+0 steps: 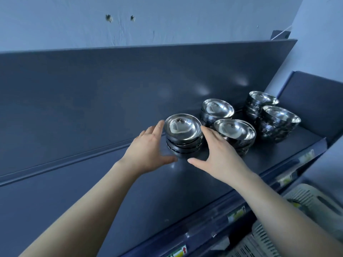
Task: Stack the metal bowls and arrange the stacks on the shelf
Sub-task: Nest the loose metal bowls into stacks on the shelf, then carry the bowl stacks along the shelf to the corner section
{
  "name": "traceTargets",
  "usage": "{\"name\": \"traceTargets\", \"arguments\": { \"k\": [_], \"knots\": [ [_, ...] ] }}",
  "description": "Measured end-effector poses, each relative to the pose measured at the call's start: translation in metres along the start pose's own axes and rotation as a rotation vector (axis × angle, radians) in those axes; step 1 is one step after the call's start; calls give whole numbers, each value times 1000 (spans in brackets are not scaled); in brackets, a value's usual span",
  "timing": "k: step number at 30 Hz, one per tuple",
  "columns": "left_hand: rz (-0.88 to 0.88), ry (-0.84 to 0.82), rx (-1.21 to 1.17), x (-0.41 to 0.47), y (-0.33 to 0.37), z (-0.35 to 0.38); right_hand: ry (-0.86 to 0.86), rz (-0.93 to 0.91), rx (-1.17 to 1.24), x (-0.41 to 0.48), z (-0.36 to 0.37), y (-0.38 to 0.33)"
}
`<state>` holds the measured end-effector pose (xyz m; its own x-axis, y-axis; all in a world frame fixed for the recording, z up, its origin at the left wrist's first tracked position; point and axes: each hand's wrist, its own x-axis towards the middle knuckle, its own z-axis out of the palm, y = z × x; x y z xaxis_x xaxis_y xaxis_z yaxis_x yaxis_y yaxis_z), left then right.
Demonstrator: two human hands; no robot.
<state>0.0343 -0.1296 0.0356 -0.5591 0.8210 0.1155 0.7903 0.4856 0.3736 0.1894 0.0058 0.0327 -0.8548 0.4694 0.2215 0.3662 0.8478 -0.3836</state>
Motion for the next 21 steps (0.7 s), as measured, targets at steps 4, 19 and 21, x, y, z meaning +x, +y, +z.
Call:
{"name": "traceTargets", "arguments": {
  "k": [4, 19, 21],
  "knots": [
    [2, -104, -209, 26, -9, 16, -6, 124, 68, 12, 27, 3],
    [49, -92, -502, 41, -33, 30, 91, 194, 332, 29, 58, 12],
    [48, -30, -516, 27, -36, 18, 91, 141, 364, 27, 54, 1]
  ]
}}
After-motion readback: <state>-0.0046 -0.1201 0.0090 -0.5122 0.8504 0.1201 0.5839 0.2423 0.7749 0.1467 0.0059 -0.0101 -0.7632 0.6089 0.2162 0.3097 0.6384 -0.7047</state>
